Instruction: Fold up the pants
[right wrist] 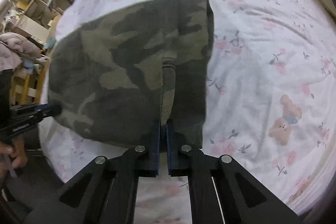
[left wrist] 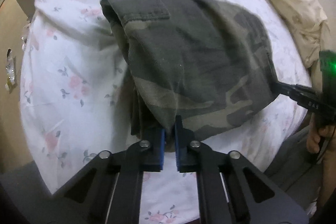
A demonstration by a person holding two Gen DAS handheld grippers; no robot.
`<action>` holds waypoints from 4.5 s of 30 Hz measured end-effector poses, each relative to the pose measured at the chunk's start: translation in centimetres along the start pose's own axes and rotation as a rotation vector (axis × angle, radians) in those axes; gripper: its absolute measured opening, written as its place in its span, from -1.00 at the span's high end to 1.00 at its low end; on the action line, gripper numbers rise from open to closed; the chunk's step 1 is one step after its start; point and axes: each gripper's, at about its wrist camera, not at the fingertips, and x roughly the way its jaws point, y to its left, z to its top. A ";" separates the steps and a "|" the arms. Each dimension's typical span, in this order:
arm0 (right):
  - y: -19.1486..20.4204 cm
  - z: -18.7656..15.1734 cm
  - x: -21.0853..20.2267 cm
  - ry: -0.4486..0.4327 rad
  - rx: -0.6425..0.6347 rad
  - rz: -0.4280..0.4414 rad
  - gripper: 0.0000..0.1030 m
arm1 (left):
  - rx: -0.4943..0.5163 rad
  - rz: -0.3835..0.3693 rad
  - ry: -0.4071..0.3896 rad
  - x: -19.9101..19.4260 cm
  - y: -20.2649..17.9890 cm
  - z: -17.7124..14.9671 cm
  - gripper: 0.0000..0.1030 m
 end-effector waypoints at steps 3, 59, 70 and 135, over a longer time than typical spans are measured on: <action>0.5 -0.4 -2.5 -0.055 0.032 0.139 0.93 | 0.016 -0.015 -0.092 -3.3 0.4 -0.3 0.91; -1.4 15.0 3.4 -0.075 0.022 -0.289 0.90 | -0.201 0.097 -0.183 0.9 6.2 12.7 0.96; -0.7 16.6 2.7 -0.094 0.050 -0.119 0.02 | -0.309 0.047 -0.142 1.5 7.7 12.5 0.66; 12.2 16.9 8.0 0.047 -0.169 0.166 1.00 | -0.075 0.174 -0.193 0.9 3.9 11.9 0.50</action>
